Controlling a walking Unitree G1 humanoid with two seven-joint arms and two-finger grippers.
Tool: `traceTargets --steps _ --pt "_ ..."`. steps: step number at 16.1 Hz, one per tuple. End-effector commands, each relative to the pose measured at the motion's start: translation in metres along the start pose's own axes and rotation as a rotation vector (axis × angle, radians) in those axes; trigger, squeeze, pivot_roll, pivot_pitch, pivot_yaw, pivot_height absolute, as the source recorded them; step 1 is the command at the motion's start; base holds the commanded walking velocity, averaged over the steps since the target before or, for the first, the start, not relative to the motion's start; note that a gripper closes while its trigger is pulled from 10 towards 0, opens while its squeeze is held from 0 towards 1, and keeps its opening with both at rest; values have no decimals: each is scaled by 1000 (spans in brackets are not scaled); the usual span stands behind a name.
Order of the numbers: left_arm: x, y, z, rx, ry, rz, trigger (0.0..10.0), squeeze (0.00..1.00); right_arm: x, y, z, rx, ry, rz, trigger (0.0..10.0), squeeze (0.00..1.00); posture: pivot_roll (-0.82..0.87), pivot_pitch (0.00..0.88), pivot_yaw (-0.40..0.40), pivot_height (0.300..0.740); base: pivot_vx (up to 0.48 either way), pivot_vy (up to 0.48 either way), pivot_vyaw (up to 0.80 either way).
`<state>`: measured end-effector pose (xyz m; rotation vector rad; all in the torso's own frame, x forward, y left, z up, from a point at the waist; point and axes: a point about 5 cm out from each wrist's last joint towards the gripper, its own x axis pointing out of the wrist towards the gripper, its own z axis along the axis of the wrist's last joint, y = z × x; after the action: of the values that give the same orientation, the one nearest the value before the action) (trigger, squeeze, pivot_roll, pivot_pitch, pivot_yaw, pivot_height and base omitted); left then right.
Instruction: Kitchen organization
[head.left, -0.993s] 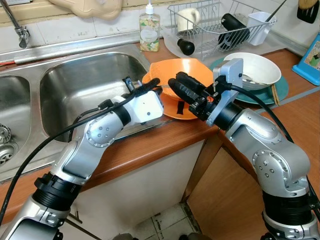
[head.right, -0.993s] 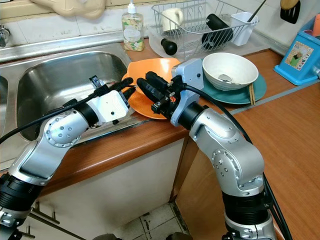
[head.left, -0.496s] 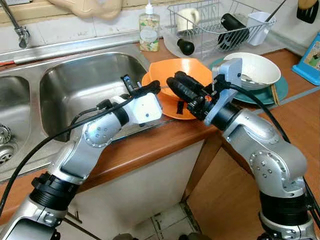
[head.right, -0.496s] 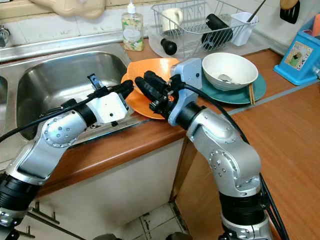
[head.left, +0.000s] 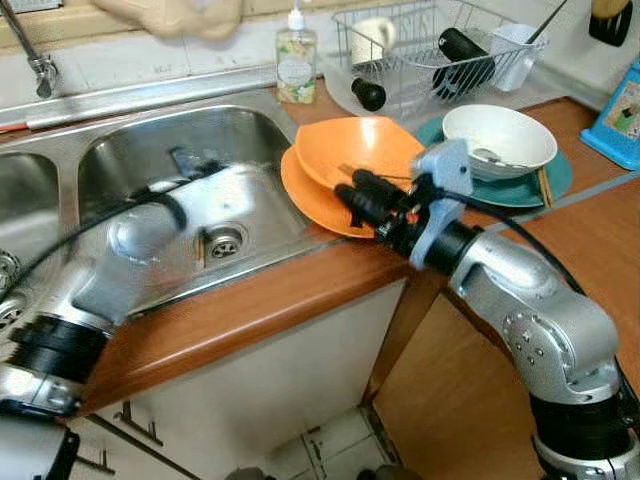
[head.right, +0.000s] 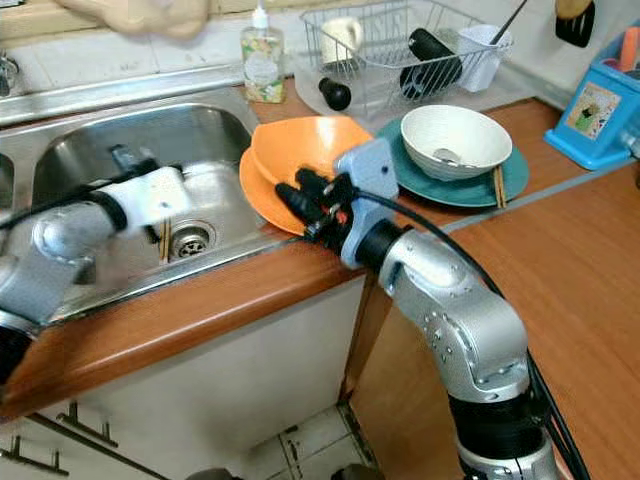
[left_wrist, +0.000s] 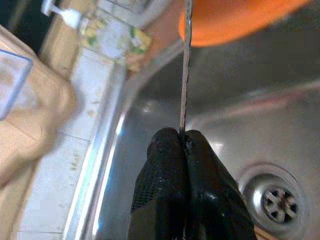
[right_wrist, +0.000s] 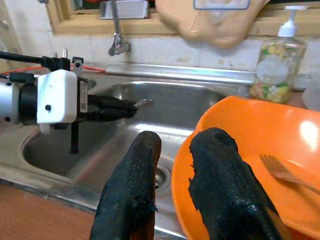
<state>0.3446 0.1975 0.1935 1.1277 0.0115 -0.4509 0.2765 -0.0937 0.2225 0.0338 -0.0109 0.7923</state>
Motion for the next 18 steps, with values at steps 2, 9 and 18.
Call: traceTargets --steps 2,9,18 --pt "7 -8 -20 20 122 -126 10000 0 0 9 -1 -12 31 63 10000 0 -40 19 14 740 0 0 0" --pt "20 -17 -40 -66 236 -285 10000 1000 -4 15 -11 -50 126 117 10000 0 -53 19 15 740 0 0 0" --pt "22 -12 -20 -341 35 -180 10000 0 -6 -47 18 4 -98 -246 10000 675 -47 25 9 740 0 0 0"
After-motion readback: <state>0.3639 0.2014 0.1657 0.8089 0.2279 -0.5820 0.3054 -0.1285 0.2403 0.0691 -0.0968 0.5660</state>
